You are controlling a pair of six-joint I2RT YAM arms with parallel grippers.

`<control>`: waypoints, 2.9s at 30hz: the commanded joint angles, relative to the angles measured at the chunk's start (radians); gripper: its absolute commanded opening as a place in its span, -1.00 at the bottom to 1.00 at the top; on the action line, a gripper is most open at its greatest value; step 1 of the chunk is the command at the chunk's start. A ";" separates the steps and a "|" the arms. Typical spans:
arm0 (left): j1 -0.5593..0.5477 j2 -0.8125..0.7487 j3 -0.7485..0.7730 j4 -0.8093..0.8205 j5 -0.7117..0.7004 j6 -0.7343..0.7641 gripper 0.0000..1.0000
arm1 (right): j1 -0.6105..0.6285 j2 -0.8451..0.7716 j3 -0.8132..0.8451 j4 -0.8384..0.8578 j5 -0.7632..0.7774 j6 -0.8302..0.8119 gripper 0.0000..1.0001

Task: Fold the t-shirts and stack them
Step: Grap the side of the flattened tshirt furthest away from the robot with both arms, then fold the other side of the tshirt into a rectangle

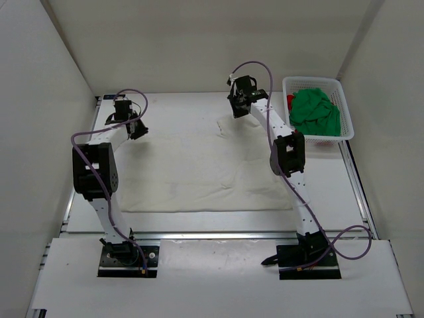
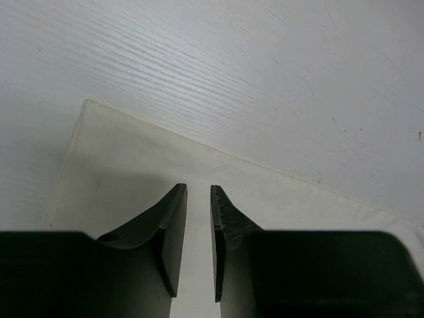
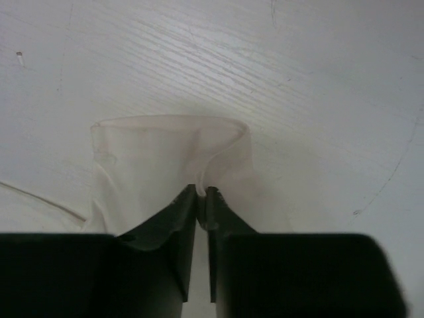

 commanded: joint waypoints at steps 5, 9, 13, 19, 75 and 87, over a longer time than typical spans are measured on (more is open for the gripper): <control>0.008 0.039 0.101 -0.036 -0.166 0.088 -0.20 | -0.011 -0.055 0.088 0.028 0.003 0.016 -1.00; 0.019 0.103 0.159 -0.080 -0.239 0.119 -0.05 | -0.038 -0.092 0.103 0.002 -0.076 0.048 -0.98; 0.031 0.166 0.236 -0.130 -0.250 0.135 0.01 | -0.044 -0.112 0.120 -0.017 -0.101 0.045 -1.00; 0.058 0.224 0.288 -0.153 -0.238 0.118 -0.04 | -0.029 -0.115 0.133 -0.029 -0.112 0.048 -0.99; 0.080 -0.380 -0.271 -0.004 -0.058 0.035 -1.00 | -0.084 -1.177 -1.273 0.184 -0.015 0.238 -1.00; 0.128 -0.575 -0.449 -0.019 -0.089 0.052 -1.00 | -0.178 -1.515 -1.671 0.250 -0.070 0.343 -1.00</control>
